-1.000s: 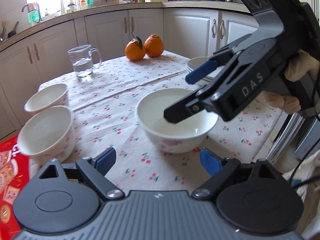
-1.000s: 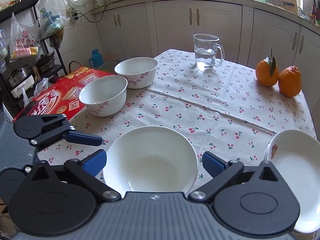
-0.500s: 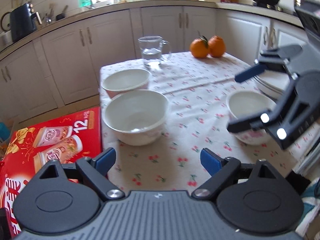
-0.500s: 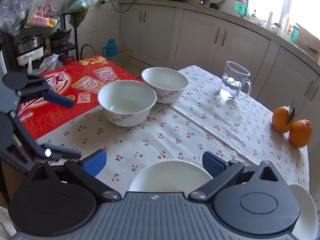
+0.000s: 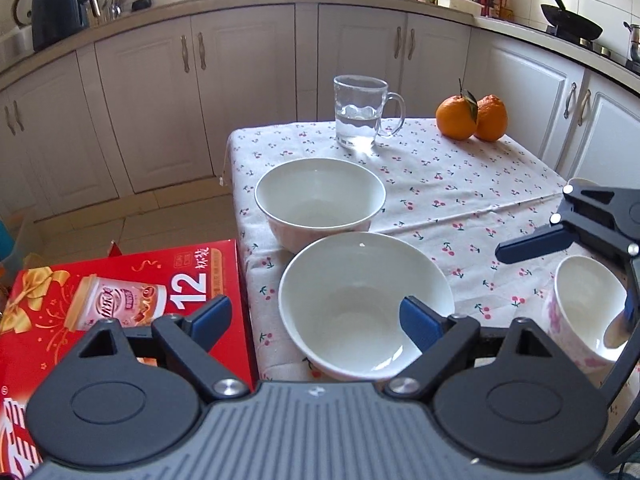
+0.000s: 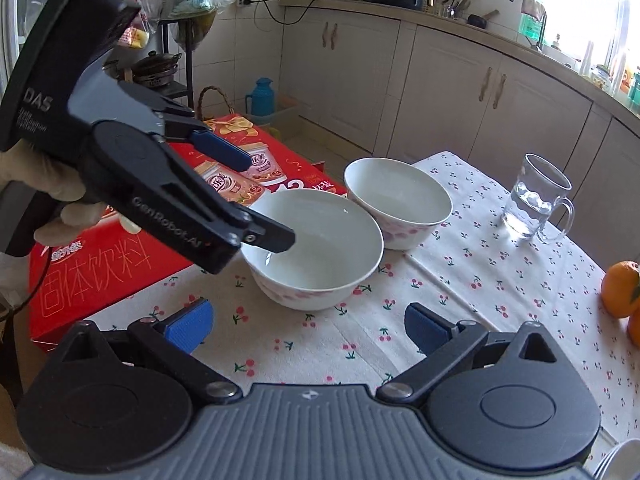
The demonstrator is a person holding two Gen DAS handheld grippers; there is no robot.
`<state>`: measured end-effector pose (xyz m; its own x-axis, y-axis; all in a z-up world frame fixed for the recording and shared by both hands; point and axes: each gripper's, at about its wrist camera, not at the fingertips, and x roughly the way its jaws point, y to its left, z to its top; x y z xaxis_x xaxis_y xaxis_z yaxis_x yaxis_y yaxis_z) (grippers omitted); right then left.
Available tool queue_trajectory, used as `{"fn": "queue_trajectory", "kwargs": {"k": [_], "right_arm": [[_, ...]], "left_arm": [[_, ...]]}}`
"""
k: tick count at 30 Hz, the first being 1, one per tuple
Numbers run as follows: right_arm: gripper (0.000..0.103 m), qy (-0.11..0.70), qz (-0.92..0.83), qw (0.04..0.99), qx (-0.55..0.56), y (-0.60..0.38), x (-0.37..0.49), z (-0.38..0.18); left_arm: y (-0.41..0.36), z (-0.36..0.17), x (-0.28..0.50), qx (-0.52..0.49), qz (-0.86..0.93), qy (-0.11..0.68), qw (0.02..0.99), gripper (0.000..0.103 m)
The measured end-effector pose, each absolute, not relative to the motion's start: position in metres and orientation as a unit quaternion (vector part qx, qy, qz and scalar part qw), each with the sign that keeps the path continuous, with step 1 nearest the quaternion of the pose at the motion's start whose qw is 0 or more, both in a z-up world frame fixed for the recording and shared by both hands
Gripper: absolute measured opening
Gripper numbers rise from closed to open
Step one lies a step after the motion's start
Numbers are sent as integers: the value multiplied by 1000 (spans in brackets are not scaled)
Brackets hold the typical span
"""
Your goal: Organize plates and bowls
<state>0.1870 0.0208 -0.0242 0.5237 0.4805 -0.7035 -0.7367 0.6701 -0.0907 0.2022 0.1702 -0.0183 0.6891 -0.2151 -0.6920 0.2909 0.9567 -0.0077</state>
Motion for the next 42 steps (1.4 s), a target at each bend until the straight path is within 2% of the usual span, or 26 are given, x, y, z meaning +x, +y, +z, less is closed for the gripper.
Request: {"fn": "queue_trajectory", "kwargs": {"k": [10, 16, 23, 27, 28, 33, 42], "right_arm": [[103, 340, 362, 847, -187, 34, 205, -35], [102, 349, 367, 843, -185, 40, 215, -41], [96, 353, 369, 840, -181, 42, 220, -45], [91, 354, 373, 838, -183, 44, 220, -45], [89, 353, 373, 838, -185, 45, 220, -45], [84, 352, 373, 838, -187, 47, 222, -45], [83, 356, 373, 837, -184, 46, 224, -44]], "left_arm": [[172, -29, 232, 49, -150, 411, 898, 89], [174, -29, 238, 40, -165, 421, 891, 82], [174, -30, 244, 33, -178, 428, 885, 81], [176, -32, 250, 22, -187, 441, 878, 58], [176, -32, 251, 22, -187, 442, 877, 57], [177, -32, 252, 21, -191, 442, 877, 54], [173, -34, 254, 22, -201, 446, 872, 52]]}}
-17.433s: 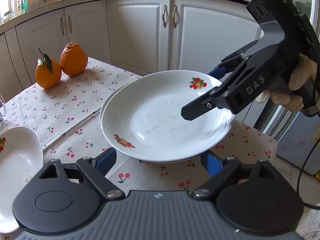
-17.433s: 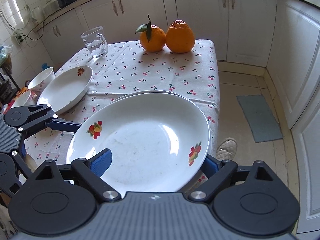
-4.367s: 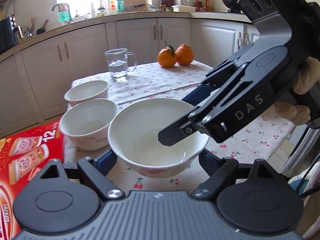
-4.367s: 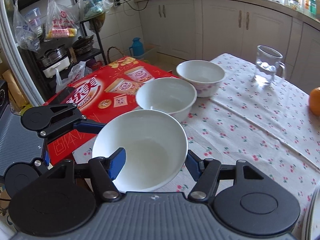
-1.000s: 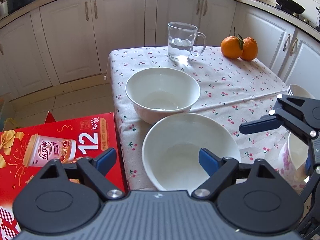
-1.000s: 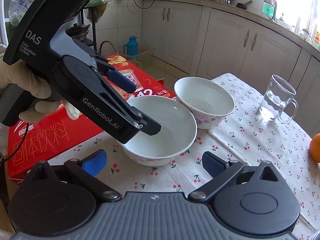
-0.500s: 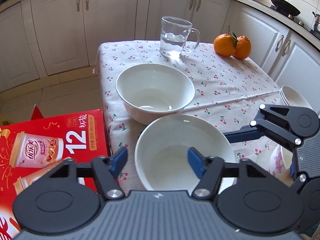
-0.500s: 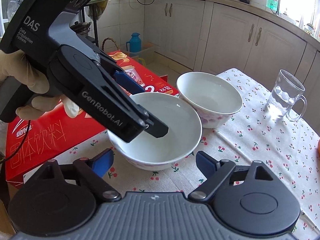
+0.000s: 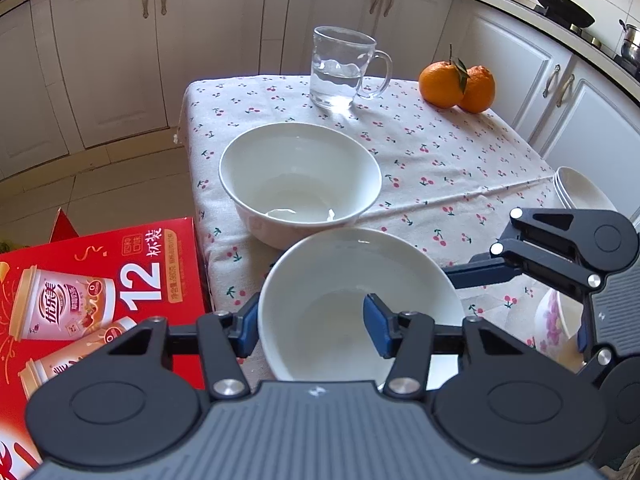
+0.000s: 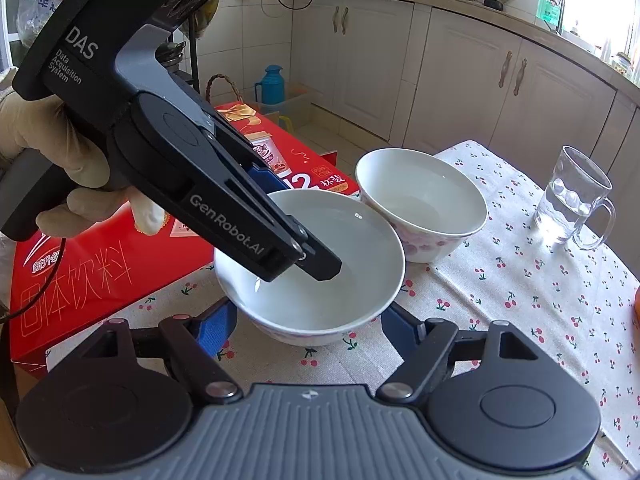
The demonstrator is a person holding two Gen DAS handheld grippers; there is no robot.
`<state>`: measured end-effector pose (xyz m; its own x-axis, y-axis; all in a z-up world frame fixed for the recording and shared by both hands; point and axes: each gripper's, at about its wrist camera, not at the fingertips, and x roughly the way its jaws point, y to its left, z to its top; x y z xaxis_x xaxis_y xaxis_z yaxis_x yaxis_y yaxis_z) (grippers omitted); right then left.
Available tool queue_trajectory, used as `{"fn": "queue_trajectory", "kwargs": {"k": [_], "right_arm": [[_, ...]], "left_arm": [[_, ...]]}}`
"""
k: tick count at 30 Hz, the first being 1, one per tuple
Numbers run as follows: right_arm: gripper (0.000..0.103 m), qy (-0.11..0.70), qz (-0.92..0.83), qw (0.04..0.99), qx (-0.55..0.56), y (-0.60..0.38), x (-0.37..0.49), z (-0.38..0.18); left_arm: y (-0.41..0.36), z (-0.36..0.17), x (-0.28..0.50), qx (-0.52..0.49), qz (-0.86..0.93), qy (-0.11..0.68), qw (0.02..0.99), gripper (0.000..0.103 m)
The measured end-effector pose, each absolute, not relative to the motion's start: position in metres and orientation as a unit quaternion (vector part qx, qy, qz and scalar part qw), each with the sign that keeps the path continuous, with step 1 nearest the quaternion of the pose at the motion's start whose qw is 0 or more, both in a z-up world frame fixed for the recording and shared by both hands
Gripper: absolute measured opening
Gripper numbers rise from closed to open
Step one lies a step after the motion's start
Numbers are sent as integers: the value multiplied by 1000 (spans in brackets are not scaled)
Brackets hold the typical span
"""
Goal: Organize plates and bowls
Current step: 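Carry the held bowl with the left gripper, lower it into the placed bowl, open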
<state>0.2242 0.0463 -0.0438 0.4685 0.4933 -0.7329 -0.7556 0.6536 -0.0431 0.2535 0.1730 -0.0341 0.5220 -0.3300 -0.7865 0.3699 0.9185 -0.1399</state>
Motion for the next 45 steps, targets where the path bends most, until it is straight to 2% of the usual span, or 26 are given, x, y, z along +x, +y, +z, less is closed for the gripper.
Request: {"fn": "queue_trajectory", "kwargs": {"k": [20, 35, 45], "right_arm": [[83, 348, 368, 846, -167, 13, 199, -15], [83, 318, 332, 874, -159, -43, 149, 17], [83, 312, 297, 891, -144, -88, 121, 24]], "left_arm": [[141, -4, 224, 45, -228, 427, 874, 52], [77, 29, 188, 79, -270, 392, 876, 52], [28, 28, 177, 96, -301, 386, 867, 52]]}}
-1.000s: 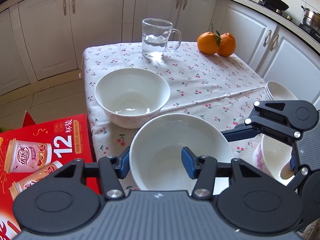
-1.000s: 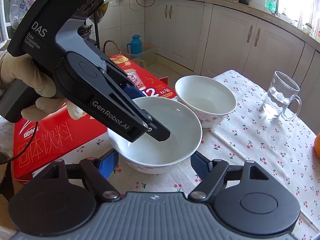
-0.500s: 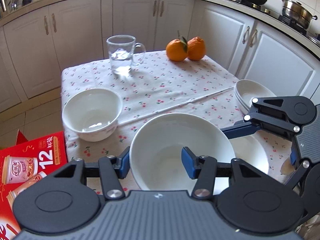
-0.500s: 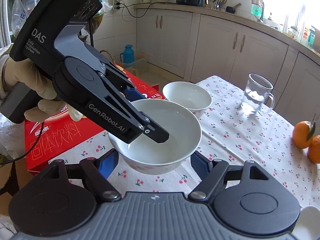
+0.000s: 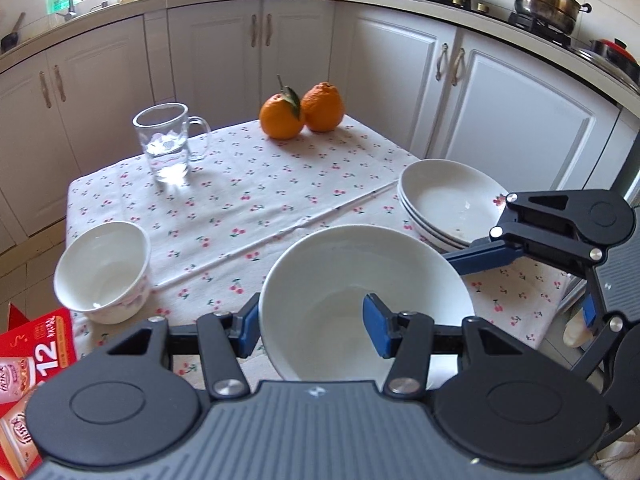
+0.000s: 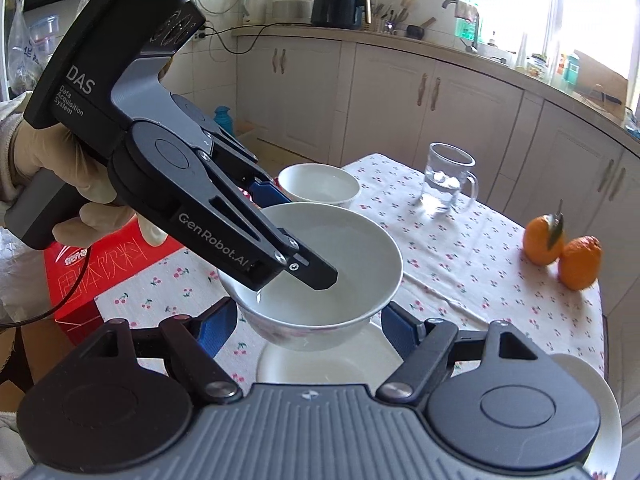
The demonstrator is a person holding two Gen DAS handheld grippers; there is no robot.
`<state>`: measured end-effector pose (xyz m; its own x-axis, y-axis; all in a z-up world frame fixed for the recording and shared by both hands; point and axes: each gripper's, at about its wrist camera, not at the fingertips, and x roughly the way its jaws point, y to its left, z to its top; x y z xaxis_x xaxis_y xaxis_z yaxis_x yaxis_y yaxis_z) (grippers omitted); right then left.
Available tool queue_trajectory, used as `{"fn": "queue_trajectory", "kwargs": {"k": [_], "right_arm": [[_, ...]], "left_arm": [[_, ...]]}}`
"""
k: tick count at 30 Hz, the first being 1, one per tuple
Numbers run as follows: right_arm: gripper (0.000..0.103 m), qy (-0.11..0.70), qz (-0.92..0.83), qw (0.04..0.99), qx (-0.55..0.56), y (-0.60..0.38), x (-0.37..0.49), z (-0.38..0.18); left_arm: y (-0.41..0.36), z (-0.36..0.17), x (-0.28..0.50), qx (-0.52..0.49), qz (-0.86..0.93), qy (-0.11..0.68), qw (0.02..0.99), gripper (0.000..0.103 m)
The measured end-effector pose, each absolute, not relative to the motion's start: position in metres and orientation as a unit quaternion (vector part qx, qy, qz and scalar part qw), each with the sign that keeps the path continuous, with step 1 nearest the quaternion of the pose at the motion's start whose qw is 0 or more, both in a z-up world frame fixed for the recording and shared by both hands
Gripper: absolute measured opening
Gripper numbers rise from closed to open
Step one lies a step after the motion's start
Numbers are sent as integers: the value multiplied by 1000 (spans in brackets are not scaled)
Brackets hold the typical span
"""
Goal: Organize plates and bowls
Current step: 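Carry the held bowl with the left gripper, lower it into the placed bowl, open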
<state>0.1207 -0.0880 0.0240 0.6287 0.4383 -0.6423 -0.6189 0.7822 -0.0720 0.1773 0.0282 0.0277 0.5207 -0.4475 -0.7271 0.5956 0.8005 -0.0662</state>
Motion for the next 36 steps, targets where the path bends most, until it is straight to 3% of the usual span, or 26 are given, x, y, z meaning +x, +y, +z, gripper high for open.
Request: {"fn": "queue_trajectory", "kwargs": {"k": [36], "right_arm": [[83, 363, 291, 879, -108, -124, 119, -18]], "left_arm": [[-6, -10, 172, 133, -318, 391, 853, 52]]}}
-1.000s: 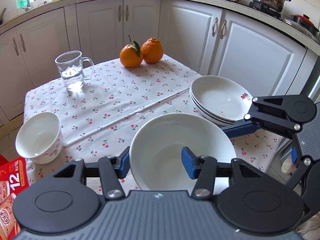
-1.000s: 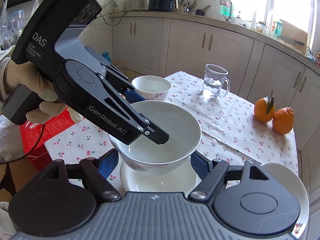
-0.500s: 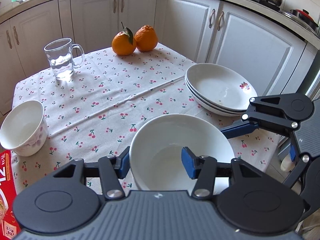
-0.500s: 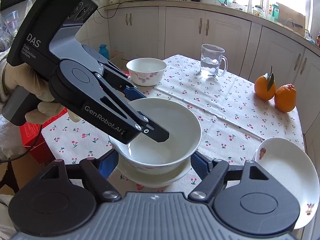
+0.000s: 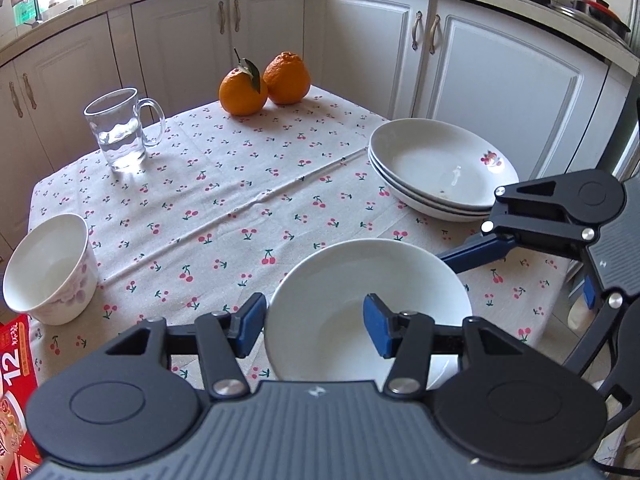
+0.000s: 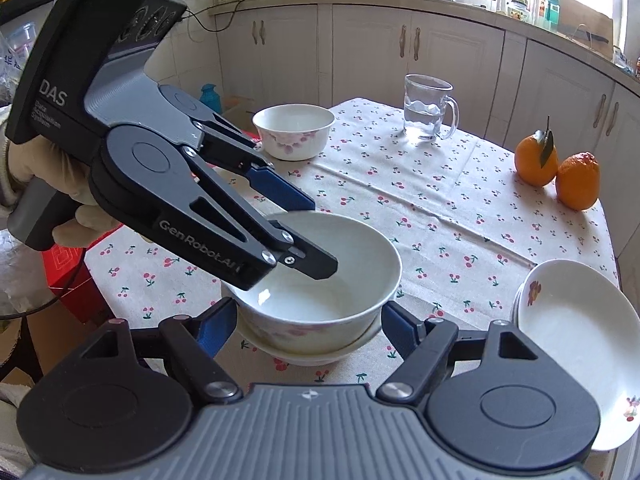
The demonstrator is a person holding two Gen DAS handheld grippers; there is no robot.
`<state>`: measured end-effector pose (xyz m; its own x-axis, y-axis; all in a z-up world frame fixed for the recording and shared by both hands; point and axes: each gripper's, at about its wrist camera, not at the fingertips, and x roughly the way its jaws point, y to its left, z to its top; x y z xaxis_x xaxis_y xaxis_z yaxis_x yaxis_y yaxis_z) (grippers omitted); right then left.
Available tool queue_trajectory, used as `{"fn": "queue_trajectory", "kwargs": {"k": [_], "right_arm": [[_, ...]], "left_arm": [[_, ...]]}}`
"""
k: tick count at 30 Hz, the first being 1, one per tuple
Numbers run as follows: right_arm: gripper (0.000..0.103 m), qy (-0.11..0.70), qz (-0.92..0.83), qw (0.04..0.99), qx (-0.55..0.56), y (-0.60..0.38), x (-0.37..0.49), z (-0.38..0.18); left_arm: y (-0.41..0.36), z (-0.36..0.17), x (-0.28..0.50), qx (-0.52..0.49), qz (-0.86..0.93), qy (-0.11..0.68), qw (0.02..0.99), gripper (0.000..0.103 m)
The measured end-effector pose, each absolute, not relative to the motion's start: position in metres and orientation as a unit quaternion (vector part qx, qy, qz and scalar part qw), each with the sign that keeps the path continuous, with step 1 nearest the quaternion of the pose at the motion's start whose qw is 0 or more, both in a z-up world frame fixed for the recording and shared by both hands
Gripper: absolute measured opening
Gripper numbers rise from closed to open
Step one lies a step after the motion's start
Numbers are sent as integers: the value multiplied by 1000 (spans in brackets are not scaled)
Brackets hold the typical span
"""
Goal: Organize plates and bowls
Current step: 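Carry the held bowl with the left gripper, lower it into the placed bowl, open, then withdraw the open left gripper from the nested bowls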
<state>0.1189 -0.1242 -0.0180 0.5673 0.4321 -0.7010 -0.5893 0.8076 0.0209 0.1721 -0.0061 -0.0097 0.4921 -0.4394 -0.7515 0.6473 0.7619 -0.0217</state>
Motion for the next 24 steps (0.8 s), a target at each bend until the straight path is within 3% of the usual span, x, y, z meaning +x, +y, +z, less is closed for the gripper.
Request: {"fn": "queue_trajectory", "kwargs": {"k": [4, 6, 10, 15, 24], "right_arm": [[84, 362, 293, 879, -105, -125, 118, -18], [91, 353, 295, 882, -100, -128, 117, -14], [96, 327, 299, 892, -90, -132, 112, -3], [96, 327, 321, 885, -83, -129, 110, -3], [97, 343, 314, 880, -93, -125, 108, -9]], "left_arm": [[-4, -9, 173, 127, -320, 387, 855, 54], [-2, -7, 172, 124, -320, 384, 857, 55], [3, -1, 171, 124, -309, 371, 867, 72], [15, 5, 170, 115, -295, 361, 877, 80], [45, 9, 165, 103, -269, 355, 890, 82]]}}
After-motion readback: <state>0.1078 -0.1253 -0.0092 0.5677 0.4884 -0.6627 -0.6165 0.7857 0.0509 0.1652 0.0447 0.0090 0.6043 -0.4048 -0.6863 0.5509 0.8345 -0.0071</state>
